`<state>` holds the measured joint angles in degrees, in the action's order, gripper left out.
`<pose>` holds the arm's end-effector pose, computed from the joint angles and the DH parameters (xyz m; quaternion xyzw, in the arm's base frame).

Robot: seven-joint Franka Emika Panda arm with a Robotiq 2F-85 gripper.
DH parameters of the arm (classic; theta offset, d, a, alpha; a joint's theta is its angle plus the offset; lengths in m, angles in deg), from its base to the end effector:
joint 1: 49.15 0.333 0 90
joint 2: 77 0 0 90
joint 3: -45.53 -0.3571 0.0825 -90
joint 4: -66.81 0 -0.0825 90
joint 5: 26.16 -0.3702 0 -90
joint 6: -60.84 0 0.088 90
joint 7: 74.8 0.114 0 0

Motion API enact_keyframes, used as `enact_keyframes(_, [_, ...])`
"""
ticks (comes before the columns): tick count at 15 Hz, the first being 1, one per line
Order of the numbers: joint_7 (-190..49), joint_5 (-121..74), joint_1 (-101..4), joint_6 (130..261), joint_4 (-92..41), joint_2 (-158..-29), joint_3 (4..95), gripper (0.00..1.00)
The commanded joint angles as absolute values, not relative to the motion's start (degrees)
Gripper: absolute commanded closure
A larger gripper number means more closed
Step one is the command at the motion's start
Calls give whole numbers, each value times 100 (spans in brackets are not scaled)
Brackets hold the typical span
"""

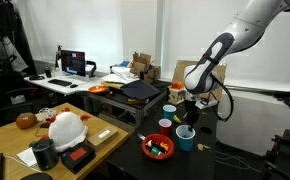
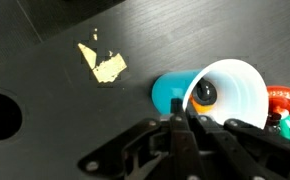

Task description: Pour the contents of the blue cup on the left into the red plate

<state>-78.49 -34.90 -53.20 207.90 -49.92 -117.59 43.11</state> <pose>0.5798 -0.0182 0.1131 -0.9933 0.0534 0.0872 0.0538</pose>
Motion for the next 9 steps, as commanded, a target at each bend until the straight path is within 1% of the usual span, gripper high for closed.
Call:
enact_keyframes(1, [-7340, -2684, -4739, 20715, -5554, -10915, 4895, 99])
enact_keyframes(5, [-6421, -1174, -3901, 20131, -5429, -10640, 5636, 99])
enact_keyframes(7, [-6035, -587, -3640, 19770, -5289, -10621, 5749, 99])
enact_keyframes(9, [-5802, -244, -3519, 19431, -5113, -10654, 5669, 99])
